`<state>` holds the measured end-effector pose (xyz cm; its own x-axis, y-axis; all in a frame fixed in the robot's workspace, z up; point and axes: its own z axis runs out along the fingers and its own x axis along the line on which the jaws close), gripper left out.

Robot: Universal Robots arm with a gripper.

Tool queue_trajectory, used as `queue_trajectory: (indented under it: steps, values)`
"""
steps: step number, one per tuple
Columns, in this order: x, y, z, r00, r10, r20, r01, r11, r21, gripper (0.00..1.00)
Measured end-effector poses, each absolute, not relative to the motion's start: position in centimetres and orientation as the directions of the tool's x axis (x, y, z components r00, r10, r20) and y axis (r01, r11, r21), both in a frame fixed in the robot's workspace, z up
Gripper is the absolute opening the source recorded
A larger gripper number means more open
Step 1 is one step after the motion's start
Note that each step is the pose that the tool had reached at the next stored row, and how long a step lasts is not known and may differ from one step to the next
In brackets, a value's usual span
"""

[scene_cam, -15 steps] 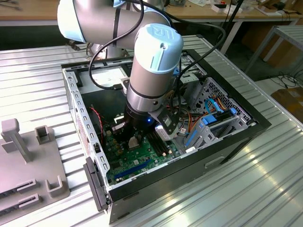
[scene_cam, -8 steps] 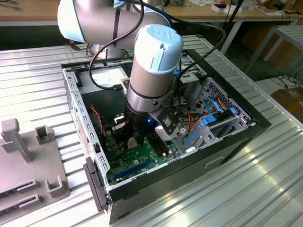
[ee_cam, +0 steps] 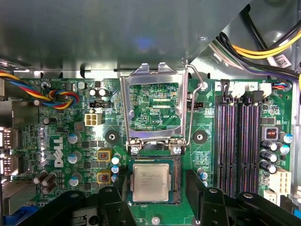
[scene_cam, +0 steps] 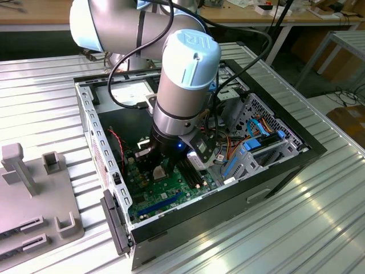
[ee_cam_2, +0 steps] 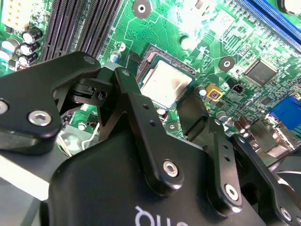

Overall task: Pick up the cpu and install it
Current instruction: 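Place the cpu into insertion slot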

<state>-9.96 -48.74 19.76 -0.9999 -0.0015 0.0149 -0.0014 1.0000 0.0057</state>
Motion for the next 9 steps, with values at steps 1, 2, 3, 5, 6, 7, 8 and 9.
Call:
queue_trajectory:
  steps: [1,2,3,5,6,7,8,9]
  values:
    - [-9.93,-48.75,19.76,-1.000,-0.002,0.015,-0.001,1.000,0.006,0.61]
    - [-9.88,-48.75,19.75,-1.000,-0.002,0.015,-0.002,1.000,0.006,0.61]
    - [-9.84,-48.74,19.74,-1.000,-0.002,0.015,-0.001,1.000,0.006,0.61]
    - [-9.77,-48.74,19.74,-1.000,-0.001,0.015,-0.001,1.000,0.006,0.61]
    - [-9.73,-48.75,19.74,-1.000,-0.002,0.015,-0.001,1.000,0.006,0.61]
    - [-9.73,-48.74,19.74,-1.000,-0.001,0.015,-0.001,1.000,0.006,0.61]
    - [-9.73,-48.75,19.74,-1.000,-0.001,0.015,-0.001,1.000,0.006,0.61]
    - [-9.68,-48.74,19.73,-1.000,-0.002,0.015,-0.001,1.000,0.006,0.61]
